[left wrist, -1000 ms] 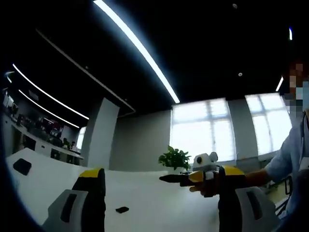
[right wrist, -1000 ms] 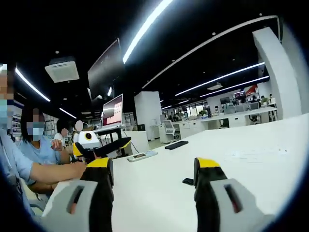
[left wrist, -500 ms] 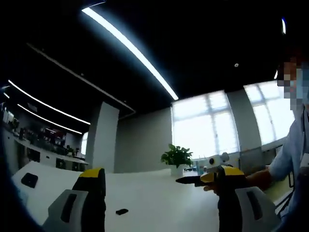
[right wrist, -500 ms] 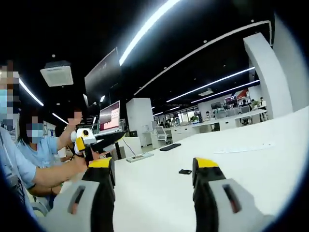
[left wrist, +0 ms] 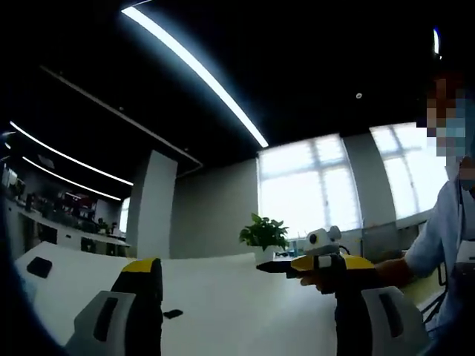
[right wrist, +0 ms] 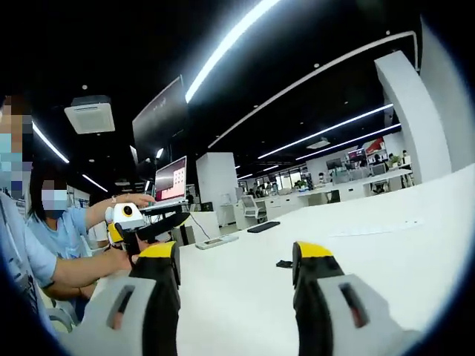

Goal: Snap the two parts of the plastic buckle together until the buckle closes and remains connected.

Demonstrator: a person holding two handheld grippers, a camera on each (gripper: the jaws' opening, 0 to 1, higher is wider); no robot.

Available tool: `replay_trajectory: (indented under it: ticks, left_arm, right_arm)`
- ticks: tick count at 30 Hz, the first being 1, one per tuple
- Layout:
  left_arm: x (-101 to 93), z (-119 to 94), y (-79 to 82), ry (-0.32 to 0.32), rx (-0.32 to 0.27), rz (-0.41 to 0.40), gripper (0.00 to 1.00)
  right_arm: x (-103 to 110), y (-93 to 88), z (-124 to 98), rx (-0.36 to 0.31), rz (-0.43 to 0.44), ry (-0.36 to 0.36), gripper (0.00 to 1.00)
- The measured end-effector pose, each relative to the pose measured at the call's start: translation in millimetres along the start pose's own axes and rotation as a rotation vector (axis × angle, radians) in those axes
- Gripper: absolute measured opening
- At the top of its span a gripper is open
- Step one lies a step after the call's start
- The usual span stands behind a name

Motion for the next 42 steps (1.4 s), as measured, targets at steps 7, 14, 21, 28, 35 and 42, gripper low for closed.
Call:
replay_trajectory:
  ticks: [7, 14, 21, 28, 35, 42]
  left_arm:
    - [0.9, 0, -0.1, 0.008, 0.001, -0.005, 0.99]
    - [2.5, 0, -0.4, 0.009, 0.007, 0.001, 0.98]
    - [4.6, -3, 0.9, 0.013, 0.01, 0.008, 0.98]
    - [13.1, -8, 3.5, 0.055, 0.02, 0.006, 0.99]
    - [14.2, -9, 1.5, 0.062, 0.041, 0.002, 0.99]
    - [14.4, -8, -0.1, 0.062, 0.049, 0.001, 0.99]
  right_arm:
    - [-2, 4.3, -1, -0.006, -0.005, 0.002, 0.61]
    - [2, 5.1, -2, -0.01, -0.007, 0.005, 0.6]
    - [4, 4.7, -1, -0.016, -0.002, 0.008, 0.59]
    - [3, 5.9, -1, -0.02, -0.016, -0.001, 0.62]
    - [7, 7.3, -1, -0.026, -0.036, 0.002, 0.7]
    - [11, 5.6, 2, -0.02, -0.054, 0.01, 0.84]
Point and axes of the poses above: the point that each gripper's makers call its tool centre point, and the gripper's own axes: z roughly forward along the fingers, x roughly to its left, y roughly out of its top, the point moved 8 cm from there along -z, roughly backward along the fingers, and after that the axes turned 14 degrees about -x, right-handed, at the moved point
